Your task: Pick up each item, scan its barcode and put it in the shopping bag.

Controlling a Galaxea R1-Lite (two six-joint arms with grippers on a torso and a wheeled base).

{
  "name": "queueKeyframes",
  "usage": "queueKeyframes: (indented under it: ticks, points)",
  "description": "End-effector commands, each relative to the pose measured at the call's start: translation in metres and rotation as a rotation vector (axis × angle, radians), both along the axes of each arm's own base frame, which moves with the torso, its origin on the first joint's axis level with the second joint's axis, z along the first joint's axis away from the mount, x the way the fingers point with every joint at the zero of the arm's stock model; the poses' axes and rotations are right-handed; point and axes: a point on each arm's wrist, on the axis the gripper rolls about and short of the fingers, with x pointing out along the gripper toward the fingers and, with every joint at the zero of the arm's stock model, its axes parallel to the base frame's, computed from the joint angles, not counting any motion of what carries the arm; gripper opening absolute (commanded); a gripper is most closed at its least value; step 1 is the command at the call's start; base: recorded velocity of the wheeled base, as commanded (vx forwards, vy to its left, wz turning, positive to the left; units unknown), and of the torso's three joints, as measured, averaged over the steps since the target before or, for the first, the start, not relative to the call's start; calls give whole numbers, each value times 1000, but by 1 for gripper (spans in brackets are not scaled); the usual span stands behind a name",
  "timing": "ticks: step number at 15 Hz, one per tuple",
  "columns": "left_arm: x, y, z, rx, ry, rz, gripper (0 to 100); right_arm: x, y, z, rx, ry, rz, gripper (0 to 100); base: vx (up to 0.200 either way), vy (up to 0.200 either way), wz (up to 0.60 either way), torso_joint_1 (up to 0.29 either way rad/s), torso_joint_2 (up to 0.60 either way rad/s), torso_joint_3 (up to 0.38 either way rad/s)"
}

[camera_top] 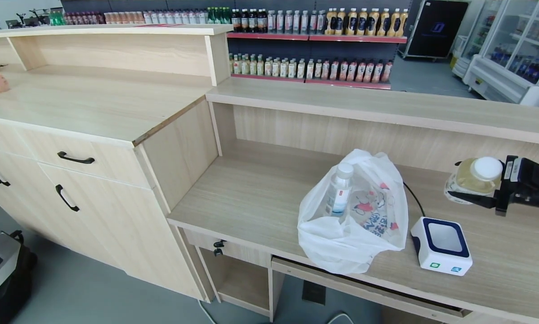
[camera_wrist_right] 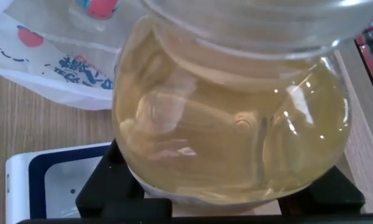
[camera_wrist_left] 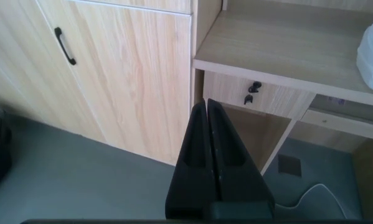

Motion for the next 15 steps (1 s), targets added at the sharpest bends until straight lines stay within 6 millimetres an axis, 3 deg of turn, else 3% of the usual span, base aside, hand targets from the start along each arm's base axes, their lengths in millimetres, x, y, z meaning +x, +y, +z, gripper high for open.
queueKeyframes:
  ticks: [1, 15]
  points:
    - [0, 0, 0, 0, 0, 1, 0, 6, -2, -14, 8, 24, 17, 0, 0, 0, 0, 0, 0, 0]
    - [0, 0, 0, 0, 0, 1, 0, -2, 0, -37, -109, 24, 53, 0, 0, 0, 0, 0, 0, 0]
